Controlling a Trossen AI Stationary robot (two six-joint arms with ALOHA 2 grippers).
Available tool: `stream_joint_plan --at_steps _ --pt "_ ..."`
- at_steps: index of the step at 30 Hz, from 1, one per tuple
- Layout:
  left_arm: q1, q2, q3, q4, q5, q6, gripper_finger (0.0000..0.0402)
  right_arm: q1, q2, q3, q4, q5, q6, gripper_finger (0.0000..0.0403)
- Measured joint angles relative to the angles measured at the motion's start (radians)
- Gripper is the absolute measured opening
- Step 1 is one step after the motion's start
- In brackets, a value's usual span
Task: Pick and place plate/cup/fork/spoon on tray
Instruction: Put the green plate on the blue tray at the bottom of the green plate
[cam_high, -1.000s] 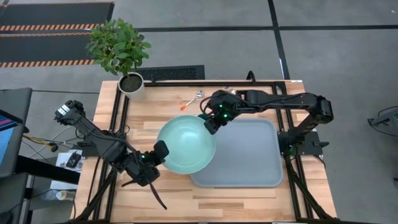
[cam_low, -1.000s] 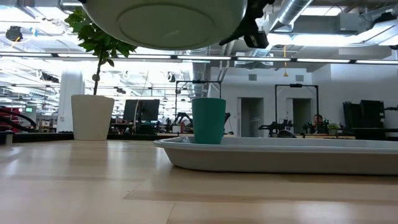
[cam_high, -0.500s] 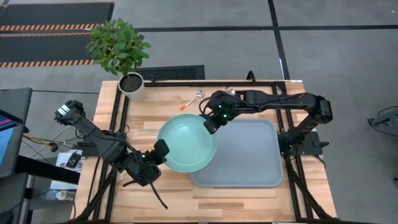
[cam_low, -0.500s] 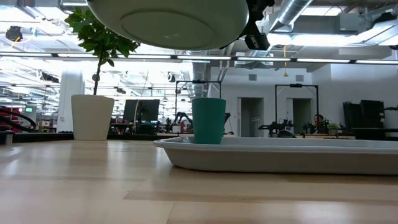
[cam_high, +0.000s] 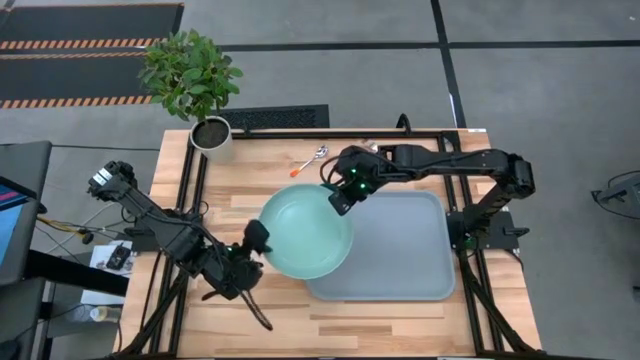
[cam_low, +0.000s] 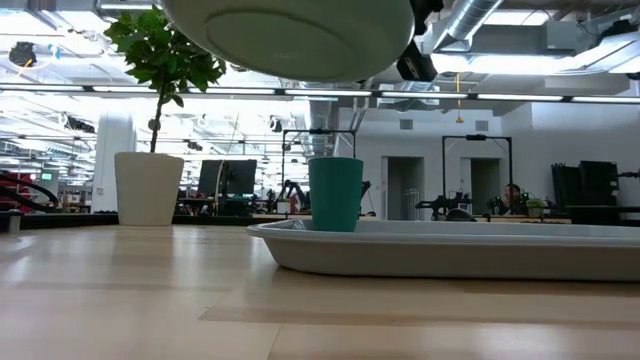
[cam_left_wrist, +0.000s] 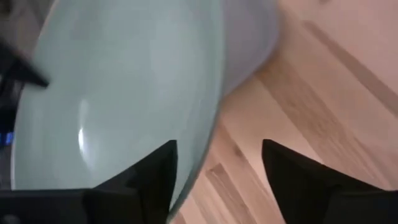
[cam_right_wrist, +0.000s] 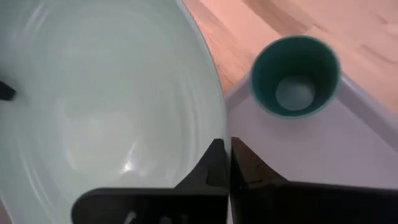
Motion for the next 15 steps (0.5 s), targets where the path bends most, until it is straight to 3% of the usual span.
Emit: stream_joint_plan --at_steps 5,15 --pt "-0.002 0.000 0.026 -0.028 -0.048 -0.123 0.0250 -0.034 0.000 0.000 -0.018 0.005 -0.012 0.0003" --pt "-0.002 -0.001 0.095 -0.185 -0.075 -0.323 0.0243 -0.107 -0.080 0.000 -0.175 0.059 -0.062 0.0003"
